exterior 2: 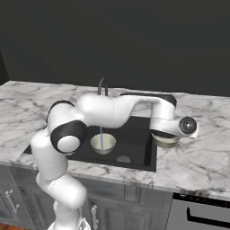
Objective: Rinse each bowl for a few seconds and place them down in the sink or on the counter.
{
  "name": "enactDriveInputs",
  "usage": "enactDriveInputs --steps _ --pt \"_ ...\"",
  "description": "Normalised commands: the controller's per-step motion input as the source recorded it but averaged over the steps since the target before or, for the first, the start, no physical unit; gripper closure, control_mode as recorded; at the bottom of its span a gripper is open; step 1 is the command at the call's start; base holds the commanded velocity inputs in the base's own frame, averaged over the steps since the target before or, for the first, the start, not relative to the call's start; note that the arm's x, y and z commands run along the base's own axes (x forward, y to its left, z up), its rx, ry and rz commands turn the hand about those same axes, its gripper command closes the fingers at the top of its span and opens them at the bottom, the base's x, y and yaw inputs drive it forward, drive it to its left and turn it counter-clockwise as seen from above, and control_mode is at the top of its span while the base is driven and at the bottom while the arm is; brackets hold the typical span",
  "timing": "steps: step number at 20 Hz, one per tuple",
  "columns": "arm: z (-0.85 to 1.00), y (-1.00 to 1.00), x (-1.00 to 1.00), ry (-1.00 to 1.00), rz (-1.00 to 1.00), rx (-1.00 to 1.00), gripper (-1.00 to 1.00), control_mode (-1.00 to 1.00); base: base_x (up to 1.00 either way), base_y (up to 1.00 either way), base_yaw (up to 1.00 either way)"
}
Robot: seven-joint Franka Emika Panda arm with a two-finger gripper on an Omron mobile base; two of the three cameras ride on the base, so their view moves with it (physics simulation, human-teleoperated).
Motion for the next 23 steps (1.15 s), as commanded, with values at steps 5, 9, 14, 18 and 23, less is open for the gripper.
enactDriveInputs --steps 5,9,14,18,23 --pt "0.53 0.25 -0.25 -0.02 0.0 -0.09 -1.0 -1.0 0.0 0.0 0.0" --pt "0.55 0.12 -0.24 0.01 0.0 -0.06 -1.0 -1.0 0.0 0.0 0.0" --pt "0.49 0.04 -0.27 0.06 0.0 -0.02 -1.0 -1.0 0.0 0.0 0.0" --pt "0.4 0.09 -0.35 0.08 0.0 0.0 -1.0 -1.0 0.0 0.0 0.0" --pt "0.29 0.24 -0.42 0.08 0.0 0.02 -1.0 -1.0 0.0 0.0 0.0"
